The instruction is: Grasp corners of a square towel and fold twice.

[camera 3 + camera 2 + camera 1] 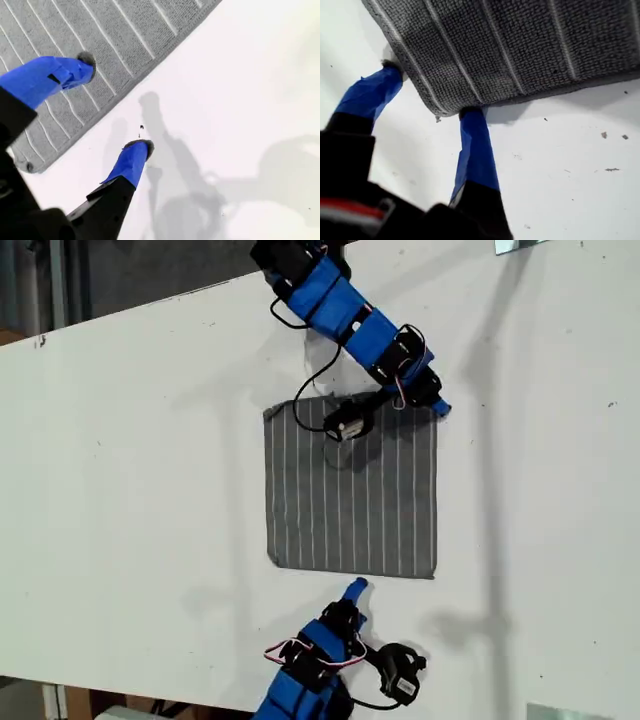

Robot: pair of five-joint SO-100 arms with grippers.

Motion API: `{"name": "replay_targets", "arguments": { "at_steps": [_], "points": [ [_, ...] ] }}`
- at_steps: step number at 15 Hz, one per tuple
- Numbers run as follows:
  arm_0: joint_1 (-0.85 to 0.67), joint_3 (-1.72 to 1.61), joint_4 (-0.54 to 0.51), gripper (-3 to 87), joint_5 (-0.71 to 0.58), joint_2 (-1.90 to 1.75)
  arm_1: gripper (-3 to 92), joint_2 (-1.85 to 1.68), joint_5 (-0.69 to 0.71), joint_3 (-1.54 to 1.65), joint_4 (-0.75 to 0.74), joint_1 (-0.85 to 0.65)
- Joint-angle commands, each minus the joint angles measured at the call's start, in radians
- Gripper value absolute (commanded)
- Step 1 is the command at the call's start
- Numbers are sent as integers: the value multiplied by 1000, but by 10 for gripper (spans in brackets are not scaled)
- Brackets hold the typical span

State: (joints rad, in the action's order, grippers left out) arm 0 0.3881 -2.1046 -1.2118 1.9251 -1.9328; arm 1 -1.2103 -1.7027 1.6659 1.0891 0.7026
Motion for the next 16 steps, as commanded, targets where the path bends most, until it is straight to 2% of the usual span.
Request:
{"name": "replay_targets", "arguments": {
  "at_steps": [1,3,6,7,8,9,11,13,16],
  "points": [
    [20,9,29,300,12,0,263,-3,21,-32,2,-40],
    [29,14,29,300,14,9,266,-38,34,-32,66,-61],
    [35,49,55,299,5,92,241,-34,81,-32,75,-106],
    [37,74,67,300,-3,130,202,-32,95,-28,81,-127],
    [40,103,74,300,-9,173,44,-26,98,-20,78,-141],
    [46,135,78,300,-9,222,-1,-17,103,-15,66,-146],
    [67,229,64,298,17,341,-1,-12,98,-17,54,-138],
    [95,397,-28,297,40,474,-1,-12,95,-17,52,-129],
    [130,615,-80,299,34,652,-1,-12,91,-17,49,-117]
  ]
}}
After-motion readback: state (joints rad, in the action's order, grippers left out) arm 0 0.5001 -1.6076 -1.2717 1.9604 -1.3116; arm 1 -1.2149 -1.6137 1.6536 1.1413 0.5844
